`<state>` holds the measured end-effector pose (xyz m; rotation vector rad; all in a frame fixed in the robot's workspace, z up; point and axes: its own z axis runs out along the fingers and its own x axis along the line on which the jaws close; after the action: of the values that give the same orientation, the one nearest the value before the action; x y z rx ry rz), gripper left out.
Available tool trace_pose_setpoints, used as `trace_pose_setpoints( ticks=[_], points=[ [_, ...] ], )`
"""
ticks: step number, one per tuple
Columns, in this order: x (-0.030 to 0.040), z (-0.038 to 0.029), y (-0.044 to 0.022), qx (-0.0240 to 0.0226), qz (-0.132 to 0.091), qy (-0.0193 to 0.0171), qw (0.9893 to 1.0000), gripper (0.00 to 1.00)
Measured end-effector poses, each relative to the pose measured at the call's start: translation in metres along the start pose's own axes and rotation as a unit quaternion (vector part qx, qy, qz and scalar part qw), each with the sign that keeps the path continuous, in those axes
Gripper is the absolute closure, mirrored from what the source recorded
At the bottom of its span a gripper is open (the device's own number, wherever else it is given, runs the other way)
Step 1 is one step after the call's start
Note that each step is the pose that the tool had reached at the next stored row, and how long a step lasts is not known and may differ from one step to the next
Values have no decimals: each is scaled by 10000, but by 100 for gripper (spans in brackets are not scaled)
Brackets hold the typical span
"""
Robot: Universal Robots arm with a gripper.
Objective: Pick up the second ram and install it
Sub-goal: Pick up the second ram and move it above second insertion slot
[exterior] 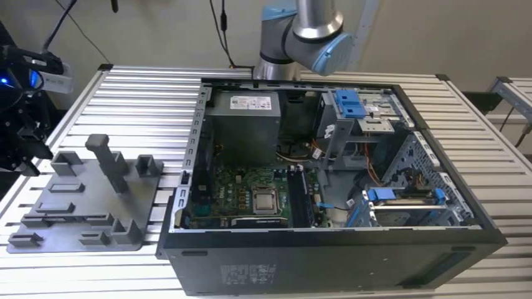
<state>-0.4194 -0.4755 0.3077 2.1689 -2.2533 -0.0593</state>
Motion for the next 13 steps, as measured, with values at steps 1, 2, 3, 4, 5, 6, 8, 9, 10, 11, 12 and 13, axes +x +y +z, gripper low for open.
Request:
trace_pose_setpoints(
  ticks=[1,2,3,4,5,6,8,9,10,11,12,13],
  points=[
    [5,7,-1,3,-21,0,10000,58],
    [12,18,-1,5,-36,1,10000,58],
    [19,27,0,6,-47,1,10000,58],
    [28,38,1,8,-55,2,10000,58],
    [35,53,4,15,-57,1,10000,58],
    [42,70,6,21,-58,1,10000,58],
    [56,104,8,33,-58,0,10000,58],
    [65,118,10,41,-58,1,10000,58],
    [74,133,10,51,-59,0,10000,58],
    [84,149,12,62,-59,0,10000,58],
    [91,168,11,73,-59,-1,10000,58],
    [96,187,11,84,-58,-2,9999,58]
  ],
)
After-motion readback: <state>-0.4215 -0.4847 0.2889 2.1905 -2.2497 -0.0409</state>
